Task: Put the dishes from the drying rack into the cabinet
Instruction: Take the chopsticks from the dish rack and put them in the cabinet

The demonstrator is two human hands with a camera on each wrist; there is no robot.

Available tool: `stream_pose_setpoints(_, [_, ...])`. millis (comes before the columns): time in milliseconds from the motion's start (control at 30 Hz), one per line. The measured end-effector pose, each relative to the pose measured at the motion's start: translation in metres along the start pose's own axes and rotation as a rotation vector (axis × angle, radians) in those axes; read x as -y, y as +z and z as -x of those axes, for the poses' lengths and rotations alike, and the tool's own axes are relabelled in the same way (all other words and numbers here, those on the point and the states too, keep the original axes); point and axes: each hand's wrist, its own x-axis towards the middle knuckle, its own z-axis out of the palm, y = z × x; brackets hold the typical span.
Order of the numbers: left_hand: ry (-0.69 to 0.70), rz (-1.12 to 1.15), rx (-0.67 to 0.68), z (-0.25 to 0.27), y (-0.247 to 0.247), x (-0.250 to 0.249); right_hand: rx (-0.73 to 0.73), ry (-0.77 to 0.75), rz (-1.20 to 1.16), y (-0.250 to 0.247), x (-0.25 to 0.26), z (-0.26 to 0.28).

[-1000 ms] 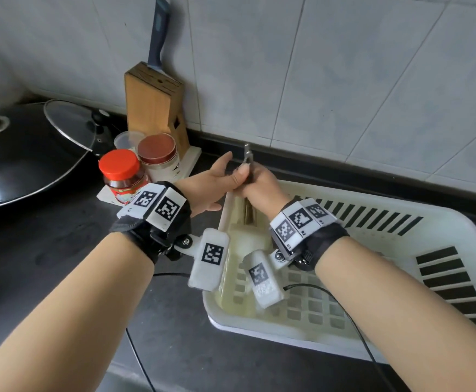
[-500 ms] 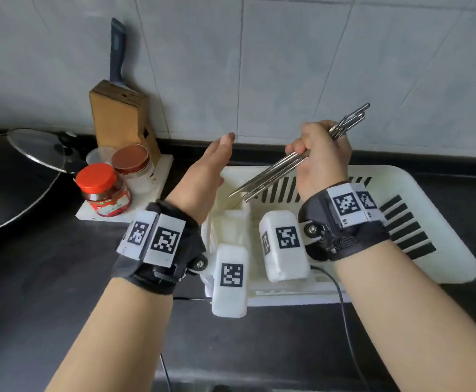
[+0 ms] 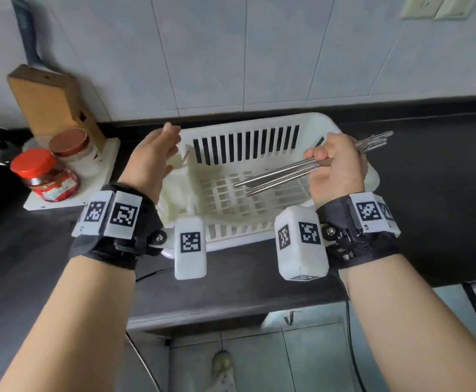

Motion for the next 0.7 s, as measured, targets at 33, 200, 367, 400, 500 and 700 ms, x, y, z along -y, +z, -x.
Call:
stream_pose_setpoints(33, [0.003, -0.011, -0.021, -0.001, -0.004, 0.001, 0.006, 0.009, 0.012, 0.0, -0.003, 0.003])
stream_pose_setpoints(200, [0.001, -0.292, -0.028, -0.03, -0.015, 0.006, 0.024, 0.025, 0.024, 0.015, -0.019, 0.016])
stream_pose_setpoints(367, [-0.017, -0.998, 0.302, -0.061, -0.007, 0.016, 0.052, 0.062, 0.014, 0.032, -0.034, 0.014])
stream_pose_setpoints(400, [0.017, -1.068, 0.309, -0.064, -0.006, 0.015, 0.056, 0.062, 0.021, 0.035, -0.036, 0.013])
stream_pose_setpoints(500, [0.13, -1.018, 0.235, -0.067, -0.006, 0.003, 0.061, 0.043, 0.057, 0.039, -0.039, 0.011])
stream_pose_setpoints(700, [0.419, -0.474, 0.22, -0.034, 0.023, -0.062, 0.155, -0.013, 0.072, 0.044, -0.024, 0.023])
